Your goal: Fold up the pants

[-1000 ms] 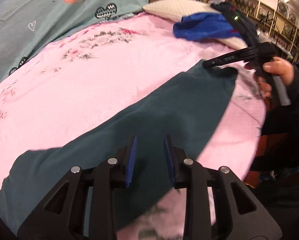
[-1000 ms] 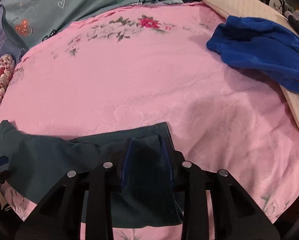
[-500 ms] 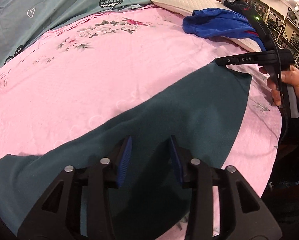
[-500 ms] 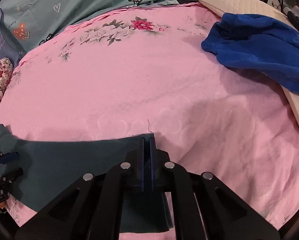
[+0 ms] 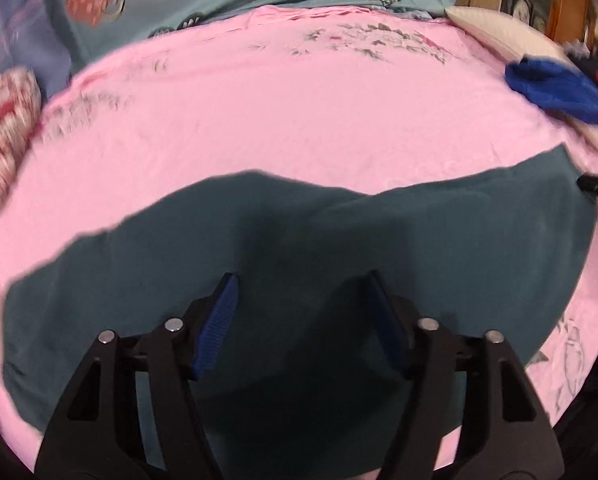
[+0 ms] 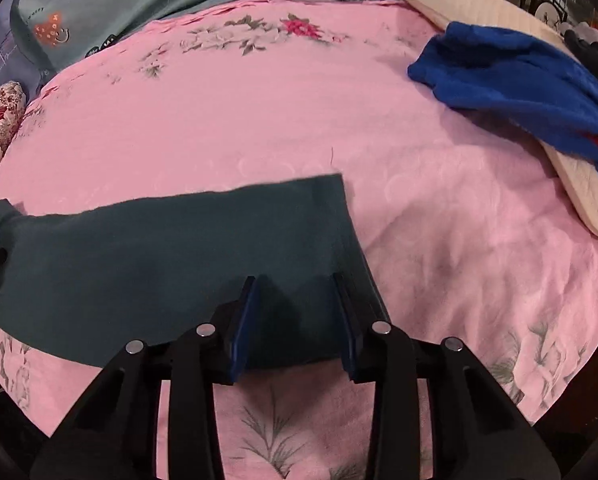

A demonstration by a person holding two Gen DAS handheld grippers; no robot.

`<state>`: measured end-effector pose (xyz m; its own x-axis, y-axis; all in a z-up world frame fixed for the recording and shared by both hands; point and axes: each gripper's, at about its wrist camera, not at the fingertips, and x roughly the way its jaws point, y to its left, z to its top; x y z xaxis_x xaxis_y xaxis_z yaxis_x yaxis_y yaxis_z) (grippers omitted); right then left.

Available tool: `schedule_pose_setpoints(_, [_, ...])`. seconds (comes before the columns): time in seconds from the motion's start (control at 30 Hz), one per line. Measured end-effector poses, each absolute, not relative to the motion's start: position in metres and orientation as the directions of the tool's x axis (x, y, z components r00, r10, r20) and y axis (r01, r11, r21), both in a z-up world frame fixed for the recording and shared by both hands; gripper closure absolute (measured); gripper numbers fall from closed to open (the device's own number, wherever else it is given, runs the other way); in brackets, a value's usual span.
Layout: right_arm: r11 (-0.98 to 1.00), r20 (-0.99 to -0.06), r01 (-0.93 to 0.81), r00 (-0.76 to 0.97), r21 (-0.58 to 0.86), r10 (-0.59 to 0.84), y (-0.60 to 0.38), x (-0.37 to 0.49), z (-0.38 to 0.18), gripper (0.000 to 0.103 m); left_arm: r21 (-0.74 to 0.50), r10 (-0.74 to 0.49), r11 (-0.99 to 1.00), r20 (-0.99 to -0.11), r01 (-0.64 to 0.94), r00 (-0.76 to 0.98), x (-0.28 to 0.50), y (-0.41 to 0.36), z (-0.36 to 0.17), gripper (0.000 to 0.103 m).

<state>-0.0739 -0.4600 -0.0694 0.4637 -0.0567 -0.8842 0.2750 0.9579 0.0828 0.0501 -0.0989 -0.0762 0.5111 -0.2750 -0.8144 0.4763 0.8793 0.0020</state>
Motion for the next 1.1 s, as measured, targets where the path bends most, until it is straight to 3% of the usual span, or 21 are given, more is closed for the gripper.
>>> schedule_pose_setpoints(0.07, [0.956, -0.859, 0.252, 0.511, 0.148, -0.002, -0.448, -0.065, -0.046, 0.065, -0.014, -0.28, 0.888, -0.809, 0.459, 0.517, 0.048, -0.084, -0.067, 0.037])
schedule_pose_setpoints(0.13, [0.971, -0.814, 0.121, 0.573, 0.205, 0.101, -0.414, -0.049, -0.017, 0.065, -0.029, -0.302, 0.897, -0.768, 0.441, 0.564, 0.042, -0.064, -0.049, 0.037])
schedule_pose_setpoints(0.2, [0.965, -0.768, -0.05, 0.596, 0.258, 0.237, -0.363, -0.023, 0.01, 0.053, 0.0, -0.28, 0.913, -0.729, 0.408, 0.625, 0.042, -0.043, -0.029, 0.031])
schedule_pose_setpoints(0.37, [0.842, -0.71, -0.32, 0.454, 0.435, 0.539, -0.223, 0.074, 0.012, 0.052, 0.068, -0.141, 0.952, -0.769, 0.299, 0.624, 0.078, -0.007, -0.04, 0.03])
schedule_pose_setpoints(0.53, [0.769, -0.728, -0.297, 0.258, 0.566, 0.636, -0.15, 0.139, -0.038, 0.052, 0.053, -0.12, 0.958, -0.818, 0.281, 0.562, 0.085, 0.009, -0.073, 0.032])
schedule_pose_setpoints(0.7, [0.611, -0.637, -0.266, -0.015, 0.745, 0.771, -0.136, 0.121, -0.06, 0.052, 0.029, -0.16, 0.949, -0.813, 0.313, 0.56, 0.082, 0.012, -0.076, 0.031])
schedule_pose_setpoints(0.93, [0.588, -0.616, -0.252, -0.043, 0.768, 0.786, -0.141, 0.119, -0.048, 0.052, -0.008, -0.213, 0.934, -0.813, 0.356, 0.542, 0.09, 0.002, -0.074, 0.03])
schedule_pose_setpoints(1.1, [0.616, -0.641, -0.197, -0.103, 0.763, 0.761, -0.118, 0.137, -0.069, 0.051, -0.003, -0.218, 0.931, -0.809, 0.366, 0.547, 0.093, -0.006, -0.079, 0.027])
